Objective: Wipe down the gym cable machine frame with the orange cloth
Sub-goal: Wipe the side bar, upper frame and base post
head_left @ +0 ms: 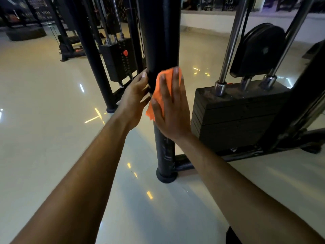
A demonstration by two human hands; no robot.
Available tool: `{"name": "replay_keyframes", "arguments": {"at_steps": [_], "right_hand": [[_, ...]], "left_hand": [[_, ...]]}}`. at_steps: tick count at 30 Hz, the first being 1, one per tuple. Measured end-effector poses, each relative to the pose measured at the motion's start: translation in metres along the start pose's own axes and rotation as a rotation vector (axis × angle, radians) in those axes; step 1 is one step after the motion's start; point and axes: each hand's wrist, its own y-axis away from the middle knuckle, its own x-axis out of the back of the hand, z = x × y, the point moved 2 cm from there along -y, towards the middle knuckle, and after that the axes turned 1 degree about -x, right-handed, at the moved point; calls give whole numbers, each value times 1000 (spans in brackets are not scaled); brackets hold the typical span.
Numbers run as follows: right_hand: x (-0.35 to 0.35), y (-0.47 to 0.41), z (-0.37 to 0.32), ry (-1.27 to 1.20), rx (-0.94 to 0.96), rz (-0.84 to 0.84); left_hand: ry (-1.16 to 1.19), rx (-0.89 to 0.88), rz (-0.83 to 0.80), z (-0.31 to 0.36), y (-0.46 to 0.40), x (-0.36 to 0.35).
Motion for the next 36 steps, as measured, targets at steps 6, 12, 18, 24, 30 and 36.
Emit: {"name": "replay_keyframes", "arguments": {"at_steps": [6,12,18,24,30,36], "right_hand": [[-24,45,19,15,-26,-52],[-7,26,16,-12,41,-77],[-19,50,25,-11,-35,-84],[-33,95,38,-40,-73,-192],[-23,42,18,-36,-54,-50],[-51,144,45,78,-69,-203]], "left_hand": [[-44,-48,2,-6,-3,-1],[-42,-29,9,-10,-8,3],[-39,-34,30,-14,-7,0],[-62,27,43,-29,6,-6],[-45,59,53,-33,9,-3],[-21,76,86,-36,13,-5]]}}
